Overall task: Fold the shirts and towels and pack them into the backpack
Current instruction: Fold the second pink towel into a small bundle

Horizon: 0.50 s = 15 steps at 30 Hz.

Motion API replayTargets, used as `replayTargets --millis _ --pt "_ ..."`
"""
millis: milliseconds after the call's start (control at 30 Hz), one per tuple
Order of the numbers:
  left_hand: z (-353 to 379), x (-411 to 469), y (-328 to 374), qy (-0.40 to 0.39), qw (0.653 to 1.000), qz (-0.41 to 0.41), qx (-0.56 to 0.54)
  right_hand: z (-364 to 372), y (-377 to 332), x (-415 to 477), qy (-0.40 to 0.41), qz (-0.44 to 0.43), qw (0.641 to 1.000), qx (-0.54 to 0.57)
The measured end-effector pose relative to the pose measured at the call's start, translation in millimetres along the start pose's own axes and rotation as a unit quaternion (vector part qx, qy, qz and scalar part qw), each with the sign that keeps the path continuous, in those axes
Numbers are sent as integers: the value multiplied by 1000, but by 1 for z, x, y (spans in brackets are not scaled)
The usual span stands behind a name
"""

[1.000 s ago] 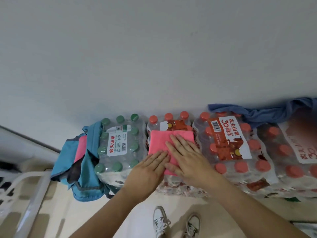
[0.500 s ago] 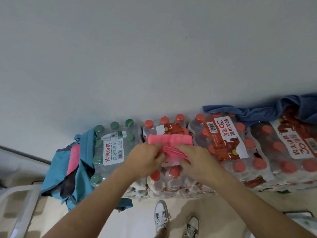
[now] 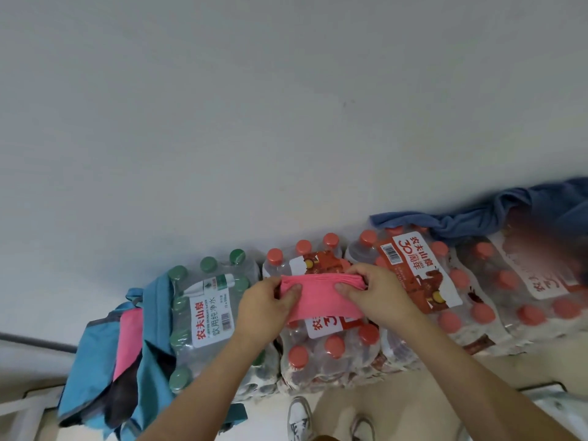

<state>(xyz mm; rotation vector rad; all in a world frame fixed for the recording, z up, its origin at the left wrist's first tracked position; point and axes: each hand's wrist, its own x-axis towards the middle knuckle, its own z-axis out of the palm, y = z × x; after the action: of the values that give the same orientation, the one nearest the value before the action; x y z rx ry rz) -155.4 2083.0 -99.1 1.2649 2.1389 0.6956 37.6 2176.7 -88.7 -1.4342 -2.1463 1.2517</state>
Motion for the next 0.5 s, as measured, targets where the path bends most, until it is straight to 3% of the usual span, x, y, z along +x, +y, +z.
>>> replayTargets --millis 133,333,400,500 --pt "3 4 6 45 999 12 13 7 2 0 48 26 998 8" --pt "6 9 8 98 980 108 138 10 -6 14 63 83 995 9" --pt "7 10 4 139 956 178 190 11 -6 16 65 106 992 29" --pt "7 14 0 133 872 358 307 11 -4 19 71 114 990 48"
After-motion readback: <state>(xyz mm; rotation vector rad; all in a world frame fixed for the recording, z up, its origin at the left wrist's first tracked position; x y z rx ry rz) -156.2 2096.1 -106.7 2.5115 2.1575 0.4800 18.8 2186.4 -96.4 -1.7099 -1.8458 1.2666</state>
